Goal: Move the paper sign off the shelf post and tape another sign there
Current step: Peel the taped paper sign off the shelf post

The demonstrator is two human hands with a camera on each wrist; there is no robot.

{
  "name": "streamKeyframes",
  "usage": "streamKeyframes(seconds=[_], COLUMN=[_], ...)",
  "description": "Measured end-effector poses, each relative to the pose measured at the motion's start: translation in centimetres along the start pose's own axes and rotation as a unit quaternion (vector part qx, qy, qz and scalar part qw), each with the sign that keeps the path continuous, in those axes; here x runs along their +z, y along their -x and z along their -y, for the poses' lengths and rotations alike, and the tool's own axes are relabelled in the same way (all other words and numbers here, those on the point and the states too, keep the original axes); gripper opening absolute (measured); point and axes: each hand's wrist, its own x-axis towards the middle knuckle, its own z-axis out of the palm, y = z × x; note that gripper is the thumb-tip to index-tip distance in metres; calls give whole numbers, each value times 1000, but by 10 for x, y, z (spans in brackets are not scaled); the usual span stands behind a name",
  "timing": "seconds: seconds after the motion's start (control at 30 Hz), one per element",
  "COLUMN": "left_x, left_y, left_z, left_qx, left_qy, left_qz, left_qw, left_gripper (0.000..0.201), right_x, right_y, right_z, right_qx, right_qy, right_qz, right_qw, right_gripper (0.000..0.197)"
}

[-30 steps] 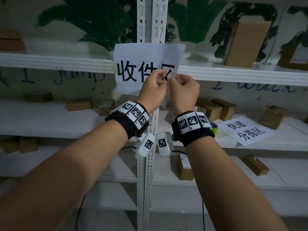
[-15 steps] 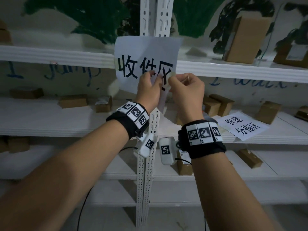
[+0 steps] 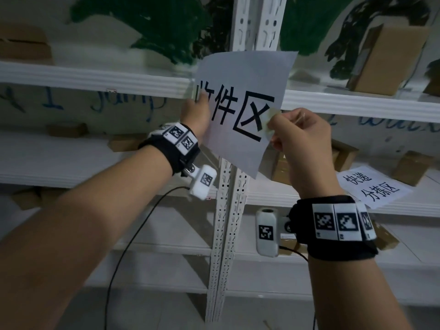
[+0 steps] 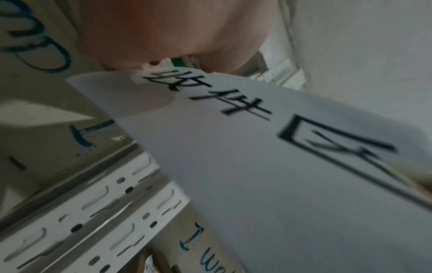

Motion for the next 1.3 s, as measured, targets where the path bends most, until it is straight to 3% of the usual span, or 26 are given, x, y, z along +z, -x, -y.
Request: streamKeyframes(seconds=[0.17, 0.33, 0.47, 0.63, 0.8, 0.97, 1.2, 1.3], left_x=[-24, -34, -36, -44, -43, -45, -53, -52], left_y=[-7, -19, -28, -10, -9, -6, 9, 22], left_z=[-12, -12, -11, -19, -23, -13, -14, -15], left_qx=[-72, -89, -123, -176, -195, -222, -215, -183], left_qy=[2, 55, 169, 273, 286, 345, 422, 424], left_qz=[58, 89, 65, 173, 138, 153, 178, 164], left_qw=[996, 990, 976, 930, 928, 899, 863, 872], left_gripper=[54, 33, 44, 40, 33, 44, 48, 56], right_x=[11, 33, 48, 56, 55, 54, 56, 53], right_y=[9, 19, 28, 36, 37, 33, 29, 26], right_z=[9, 24, 32, 36, 37, 38, 37, 34], right_qx=[-6, -36, -56, -83, -82, -102, -146, -161], right_qy=[13, 45, 83, 129, 125, 116, 76, 56], right_qz=[9, 32, 43, 53, 36, 15, 0, 2], right_qw=[1000, 998, 994, 987, 988, 988, 986, 985], right_gripper=[24, 19, 22, 24, 22, 25, 20, 18])
